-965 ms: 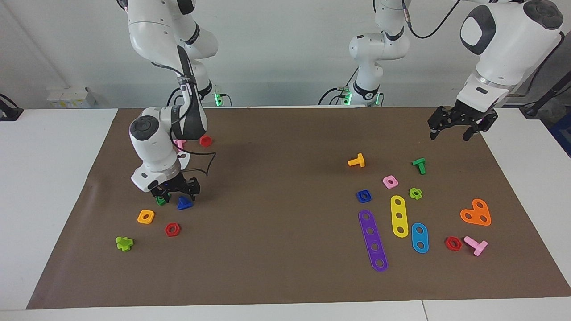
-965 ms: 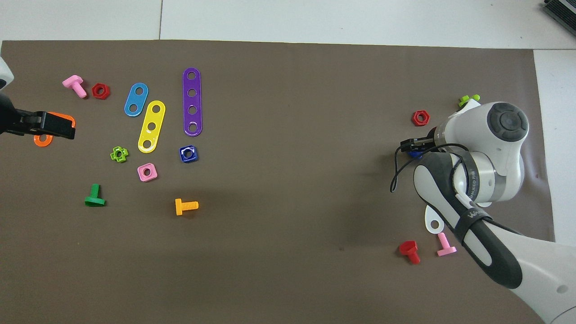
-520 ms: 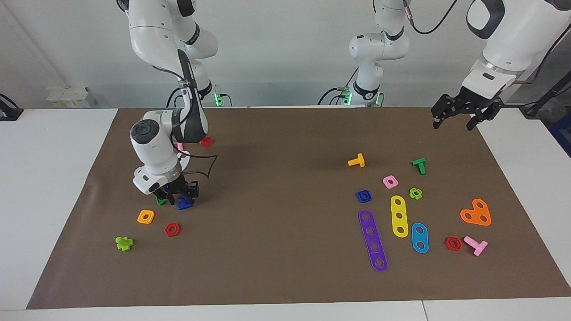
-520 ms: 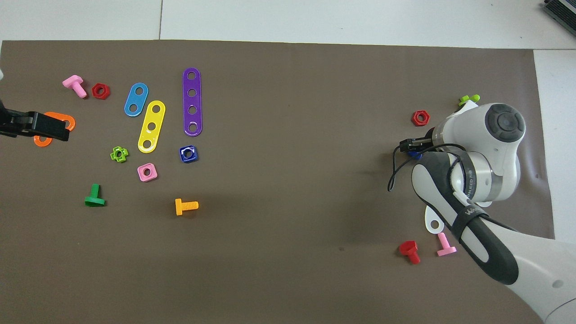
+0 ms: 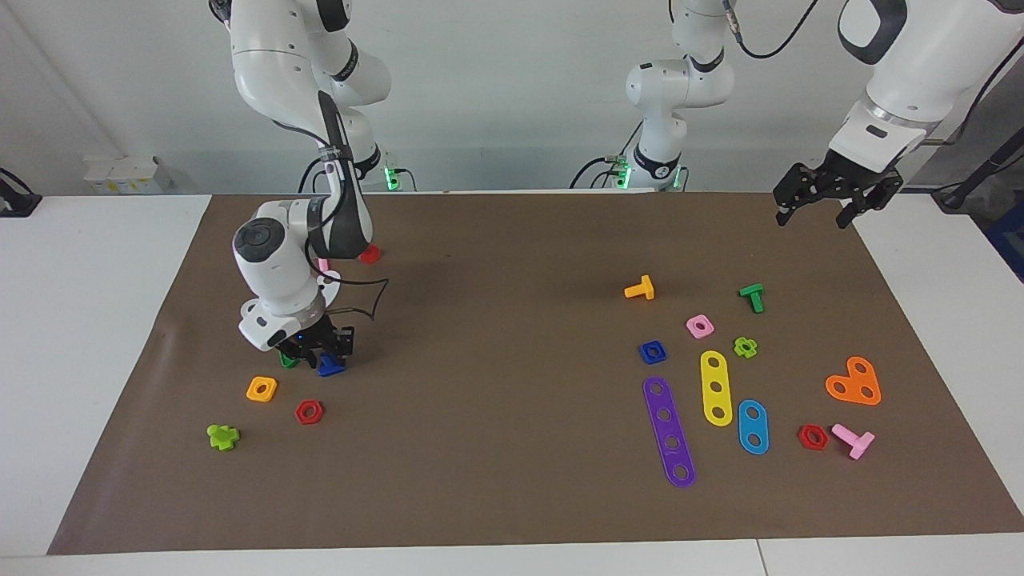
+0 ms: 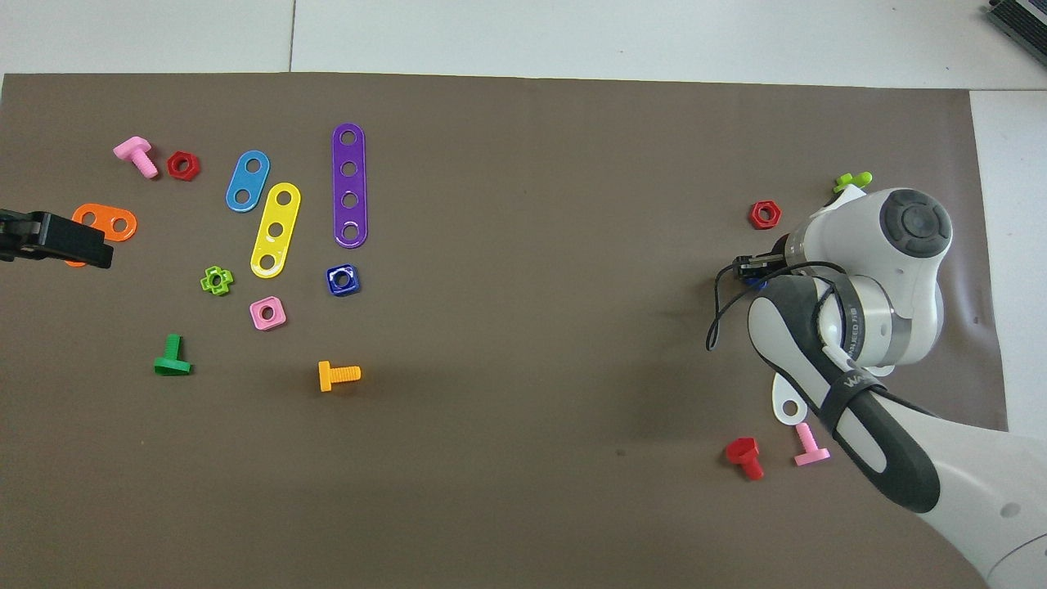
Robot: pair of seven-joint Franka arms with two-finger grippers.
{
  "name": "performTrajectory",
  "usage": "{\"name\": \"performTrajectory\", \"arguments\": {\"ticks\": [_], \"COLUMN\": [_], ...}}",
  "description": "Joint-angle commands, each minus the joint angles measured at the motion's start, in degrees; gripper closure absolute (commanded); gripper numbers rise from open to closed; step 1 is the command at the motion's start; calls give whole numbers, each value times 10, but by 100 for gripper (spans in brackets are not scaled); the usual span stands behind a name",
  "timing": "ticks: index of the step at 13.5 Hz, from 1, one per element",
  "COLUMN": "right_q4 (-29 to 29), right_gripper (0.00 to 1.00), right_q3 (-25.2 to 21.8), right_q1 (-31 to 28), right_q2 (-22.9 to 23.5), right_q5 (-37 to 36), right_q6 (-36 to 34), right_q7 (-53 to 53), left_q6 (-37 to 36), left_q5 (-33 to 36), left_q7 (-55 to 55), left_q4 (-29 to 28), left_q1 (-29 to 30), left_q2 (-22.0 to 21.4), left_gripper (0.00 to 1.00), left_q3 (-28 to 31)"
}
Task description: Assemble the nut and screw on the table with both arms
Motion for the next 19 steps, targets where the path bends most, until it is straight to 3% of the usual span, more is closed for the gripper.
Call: {"name": "performTrajectory", "arguments": {"ticks": [1, 3, 12, 16, 19], "right_q4": [-4, -4, 10, 111, 164], "right_gripper": [51, 100, 100, 100, 100], "right_q3": [3, 3, 2, 3, 3], "right_q1": [-7, -7, -1, 49, 124], "right_q2": [-5, -5, -12, -25, -15], "right_q5": [17, 18, 41, 26, 25], "right_q6": [-5, -5, -13, -128, -131], "right_q7": [-35, -34, -27, 57, 158], "left_q6": [-1, 21, 42, 38, 45], "left_q5": [2, 2, 1, 1, 1], "left_q7": [4, 1, -1, 0, -2], "left_q4": [-28, -24, -42, -42, -50], "left_q1": [0, 1, -2, 5, 16], "left_q2": [-25, -22, -30, -30, -31], "left_gripper": [0, 0, 0, 0, 0], "left_q3": [0, 1, 1, 1, 1]}}
